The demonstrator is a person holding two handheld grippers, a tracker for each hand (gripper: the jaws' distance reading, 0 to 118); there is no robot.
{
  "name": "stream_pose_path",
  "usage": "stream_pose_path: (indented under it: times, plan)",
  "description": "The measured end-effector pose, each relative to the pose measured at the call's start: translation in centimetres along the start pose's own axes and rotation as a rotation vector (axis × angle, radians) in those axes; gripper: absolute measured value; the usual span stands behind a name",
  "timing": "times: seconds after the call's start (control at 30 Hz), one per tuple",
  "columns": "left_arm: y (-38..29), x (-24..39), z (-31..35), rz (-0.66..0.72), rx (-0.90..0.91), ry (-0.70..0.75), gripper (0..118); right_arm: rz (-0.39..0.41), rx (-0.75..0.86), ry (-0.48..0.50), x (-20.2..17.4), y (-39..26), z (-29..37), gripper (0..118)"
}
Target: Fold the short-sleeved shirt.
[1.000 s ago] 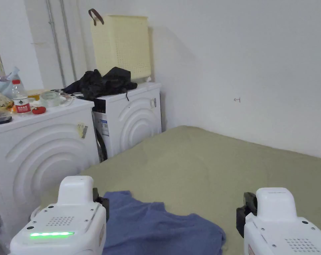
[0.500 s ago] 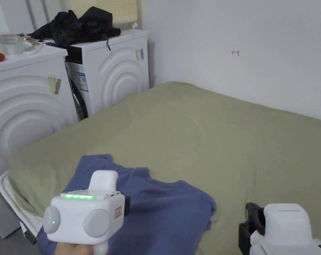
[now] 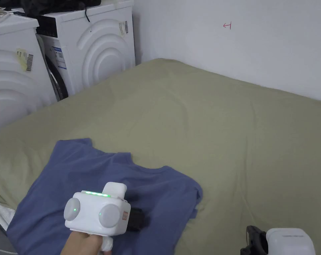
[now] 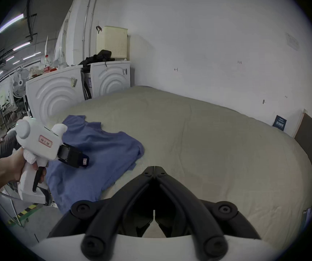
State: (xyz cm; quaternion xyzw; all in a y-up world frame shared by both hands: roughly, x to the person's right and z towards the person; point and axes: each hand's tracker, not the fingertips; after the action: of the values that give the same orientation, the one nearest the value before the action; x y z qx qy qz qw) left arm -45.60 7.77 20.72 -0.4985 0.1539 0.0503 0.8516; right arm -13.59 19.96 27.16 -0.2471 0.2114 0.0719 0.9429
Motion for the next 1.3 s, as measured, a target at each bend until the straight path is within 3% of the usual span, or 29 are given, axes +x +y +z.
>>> stream_pose_path:
  times: [0.03,0.07,0.1,0.13,0.37,0.43,0.5,0.83,0.97,1.13,1.3]
  plan:
    - [-0.1,0.2,0.9,-0.005,0.054,-0.008,94,0.002,0.001,-0.007,0.3,-0.1,0.6,0]
    - [-0.2,0.4,1.8,0.011,0.082,-0.018,77,0.001,0.004,-0.018,0.7,-0.2,1.2,0]
    - [0.0,0.5,2.1,0.025,0.068,0.004,45,0.0,0.006,-0.024,1.1,-0.3,1.7,0]
    - [0.1,0.6,2.2,0.036,0.065,0.027,2,-0.003,0.007,-0.03,1.8,-0.5,2.3,0]
    - [2.6,1.8,8.1,0.05,0.126,-0.045,2,-0.052,0.032,-0.137,6.6,-1.7,7.7,0]
    - [3.8,4.1,10.4,-0.009,0.172,-0.069,1,-0.086,0.038,-0.172,8.5,-2.4,9.0,0]
    - [4.9,7.6,12.5,-0.102,0.217,-0.078,1,-0.115,0.047,-0.205,10.1,-2.9,10.6,0]
    - [8.8,29.0,22.1,-0.36,0.373,-0.453,1,-0.175,0.102,-0.424,17.2,-3.9,18.3,0]
    - [8.1,38.4,24.3,-0.454,0.357,-0.619,1,-0.201,0.104,-0.519,19.8,-4.5,20.7,0]
    - [4.8,48.4,24.1,-0.568,0.271,-0.764,1,-0.236,0.08,-0.595,23.3,-6.3,21.5,0]
    - [1.0,56.2,16.8,-0.617,0.087,-0.768,1,-0.271,0.036,-0.622,26.0,-8.3,20.5,0]
